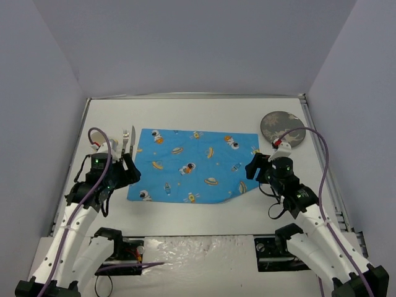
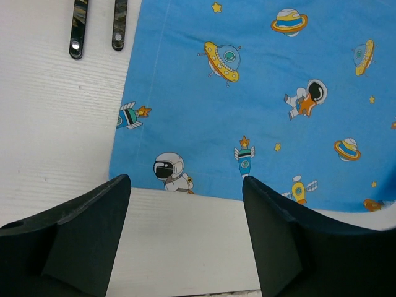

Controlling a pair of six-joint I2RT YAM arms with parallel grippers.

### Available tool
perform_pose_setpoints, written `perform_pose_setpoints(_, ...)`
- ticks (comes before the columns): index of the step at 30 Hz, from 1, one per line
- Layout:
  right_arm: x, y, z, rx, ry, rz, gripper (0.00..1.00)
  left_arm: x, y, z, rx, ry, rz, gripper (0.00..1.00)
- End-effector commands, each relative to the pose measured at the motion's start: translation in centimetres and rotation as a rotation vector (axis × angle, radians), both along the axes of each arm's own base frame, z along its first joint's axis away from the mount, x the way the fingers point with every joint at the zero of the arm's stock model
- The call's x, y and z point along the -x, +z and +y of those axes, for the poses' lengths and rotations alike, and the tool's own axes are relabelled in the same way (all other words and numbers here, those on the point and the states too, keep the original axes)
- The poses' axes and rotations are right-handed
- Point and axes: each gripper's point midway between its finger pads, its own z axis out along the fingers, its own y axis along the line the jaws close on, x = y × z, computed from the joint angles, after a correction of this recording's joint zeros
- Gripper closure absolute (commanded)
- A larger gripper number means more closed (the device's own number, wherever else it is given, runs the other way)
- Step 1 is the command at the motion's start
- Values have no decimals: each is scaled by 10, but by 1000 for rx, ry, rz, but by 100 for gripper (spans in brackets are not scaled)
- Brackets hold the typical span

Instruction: Set the dinner table for one person

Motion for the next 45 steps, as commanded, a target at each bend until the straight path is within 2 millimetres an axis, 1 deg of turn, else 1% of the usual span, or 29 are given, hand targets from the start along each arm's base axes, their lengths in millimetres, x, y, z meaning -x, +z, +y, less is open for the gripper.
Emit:
perform_pose_setpoints(1,-9,19,-12,-27,-119,-28,31,0,36,-1,-12,-27,-72,30)
perform_pose_setpoints(4,-16,1,-22,41,-167,22,29,-8,28,-3,2,-12,-60,26)
perform_pose_setpoints(5,-18,-1,-21,59,-158,31,28,-13,24,-5,9,-13,-50,26)
perform_pose_setpoints(8,-30,-10,-8,82,-89,70,29,-22,11,-11,32,-16,-13,25)
perform_pose_setpoints(9,-37,-16,-3,94,-65,80,30,-28,5,-12,36,-9,1,25)
perform_pose_setpoints(11,-43,-20,9,104,-22,91,32,-39,-3,-14,46,5,13,25)
perform_pose_setpoints(12,-48,-21,17,110,-6,86,33,-43,-6,-16,57,16,18,25)
perform_pose_setpoints(14,-55,-28,28,146,12,95,34,-53,-10,-22,73,8,20,26)
perform_pose_setpoints(16,-59,-38,38,161,13,111,34,-58,-13,-26,74,10,25,26)
perform_pose_setpoints(21,-75,-54,32,199,-75,124,30,-79,-31,-31,19,36,57,25)
perform_pose_setpoints(24,-85,-69,24,259,-104,148,29,-93,-39,-43,0,26,67,25)
perform_pose_setpoints(26,-92,-76,26,265,-96,167,28,-102,-47,-47,-19,29,85,25)
perform_pose_setpoints(28,-99,-83,28,276,-80,185,27,-110,-60,-52,-39,28,118,25)
perform_pose_setpoints(30,-104,-89,33,266,-57,205,26,-114,-75,-57,-56,24,153,25)
perform_pose_setpoints(31,-106,-93,33,264,-56,219,25,-116,-76,-59,-58,24,157,25)
perform_pose_setpoints(33,-114,-103,33,261,-57,249,24,-119,-88,-62,-53,32,182,25)
perform_pose_setpoints(34,-114,-111,31,261,-53,271,24,-120,-92,-63,-50,35,191,25)
perform_pose_setpoints(35,-118,-114,35,243,-35,283,24,-122,-99,-65,-50,37,208,25)
perform_pose_setpoints(36,-122,-123,34,241,-26,309,23,-124,-105,-67,-44,43,224,25)
perform_pose_setpoints(38,-131,-135,32,236,-13,340,23,-127,-120,-73,-26,47,257,25)
perform_pose_setpoints(42,-163,-137,29,248,-17,329,23,-137,-138,-86,10,41,303,25)
perform_pose_setpoints(45,-175,-149,23,240,-8,356,23,-147,-147,-91,11,42,323,25)
